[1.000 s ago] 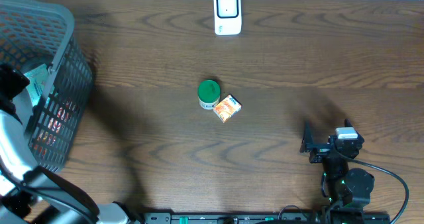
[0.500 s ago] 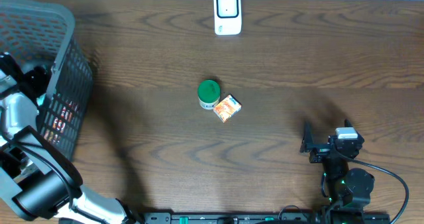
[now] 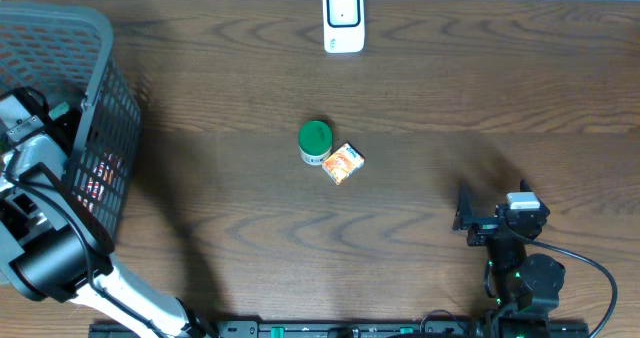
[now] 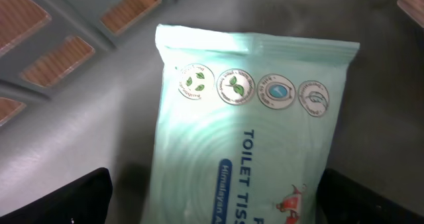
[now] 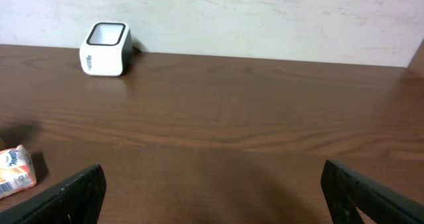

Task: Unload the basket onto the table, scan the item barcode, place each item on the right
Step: 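Reach the left gripper into the basket and grasp the mint-green tissue pack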

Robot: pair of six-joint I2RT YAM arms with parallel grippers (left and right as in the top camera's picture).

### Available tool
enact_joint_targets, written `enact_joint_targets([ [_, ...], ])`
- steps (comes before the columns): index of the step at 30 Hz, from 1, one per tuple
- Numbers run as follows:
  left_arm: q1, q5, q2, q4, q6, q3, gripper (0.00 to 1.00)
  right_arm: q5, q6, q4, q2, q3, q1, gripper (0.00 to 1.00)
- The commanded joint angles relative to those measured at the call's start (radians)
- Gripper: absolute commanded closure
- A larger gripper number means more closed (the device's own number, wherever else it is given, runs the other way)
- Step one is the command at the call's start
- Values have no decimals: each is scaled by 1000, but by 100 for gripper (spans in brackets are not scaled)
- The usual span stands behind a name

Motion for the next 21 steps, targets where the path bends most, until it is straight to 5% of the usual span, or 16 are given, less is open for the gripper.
enact_joint_targets([
  [1, -2, -12, 32, -5, -26, 6, 0, 1, 13, -4, -1, -1, 6, 1],
  [5, -2, -12, 35, -5, -25, 6, 0, 1, 13, -4, -1, -1, 6, 1],
  [11, -2, -13, 32, -45, -25, 6, 47, 1, 13, -4, -1, -1, 6, 1],
  [21, 64, -12, -237, -93, -50, 8, 47, 1, 13, -4, -1, -1, 6, 1],
])
